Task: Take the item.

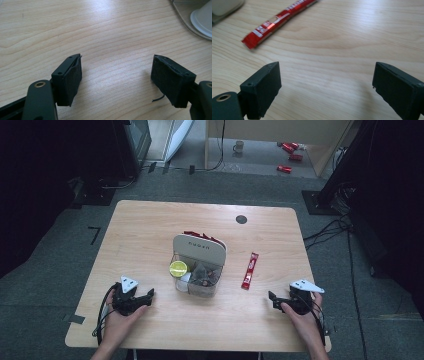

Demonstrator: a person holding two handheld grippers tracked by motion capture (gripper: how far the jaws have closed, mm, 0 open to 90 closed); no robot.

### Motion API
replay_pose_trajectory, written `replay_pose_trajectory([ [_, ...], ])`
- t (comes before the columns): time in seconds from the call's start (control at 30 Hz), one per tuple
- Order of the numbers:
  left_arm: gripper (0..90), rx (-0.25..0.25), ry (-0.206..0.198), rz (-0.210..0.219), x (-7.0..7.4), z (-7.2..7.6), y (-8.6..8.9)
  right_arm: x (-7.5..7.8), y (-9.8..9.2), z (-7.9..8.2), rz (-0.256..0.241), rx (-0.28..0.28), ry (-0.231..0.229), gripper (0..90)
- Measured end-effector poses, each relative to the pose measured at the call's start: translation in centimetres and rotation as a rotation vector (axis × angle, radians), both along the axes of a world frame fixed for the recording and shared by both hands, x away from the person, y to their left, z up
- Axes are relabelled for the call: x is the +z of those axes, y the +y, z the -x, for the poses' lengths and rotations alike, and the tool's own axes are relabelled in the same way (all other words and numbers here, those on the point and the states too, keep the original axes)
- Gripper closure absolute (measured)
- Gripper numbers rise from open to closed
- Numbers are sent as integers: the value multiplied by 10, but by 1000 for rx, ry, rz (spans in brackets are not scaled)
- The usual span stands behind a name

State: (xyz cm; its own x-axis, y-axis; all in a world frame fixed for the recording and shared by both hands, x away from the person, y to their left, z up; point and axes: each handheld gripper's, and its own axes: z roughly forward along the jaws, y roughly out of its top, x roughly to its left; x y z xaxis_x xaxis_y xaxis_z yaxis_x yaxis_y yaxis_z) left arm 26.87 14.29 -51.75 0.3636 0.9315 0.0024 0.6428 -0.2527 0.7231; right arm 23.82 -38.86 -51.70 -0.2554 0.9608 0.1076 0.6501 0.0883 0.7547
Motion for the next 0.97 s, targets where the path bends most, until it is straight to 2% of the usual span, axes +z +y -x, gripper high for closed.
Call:
replay_pose_trajectory([
  [0.1, 256, 0, 0, 0, 0, 0, 0, -1, -7, 3, 8, -15, 10, 76],
  [0.27, 256, 0, 0, -1, 0, 0, 0, -6, -24, 9, 41, -58, 58, 34],
  [0.37, 256, 1, -1, -2, 0, 0, 0, -6, -29, 10, 45, -74, 63, 32],
  [0.4, 256, 1, -1, -2, 0, 0, 0, -6, -30, 10, 52, -80, 63, 32],
  [0.47, 256, 1, -1, -1, 0, 0, 0, -8, -29, 11, 96, -83, 58, 20],
  [0.67, 256, 0, -1, -3, 0, 0, 0, -9, -31, 12, 93, -87, 50, 13],
  [0.83, 256, -3, -1, -5, 0, 0, 0, -9, -29, 14, 93, -120, 50, 14],
  [0.97, 256, -4, -1, -5, 0, 0, 0, -9, -29, 15, 92, -124, 51, 14],
])
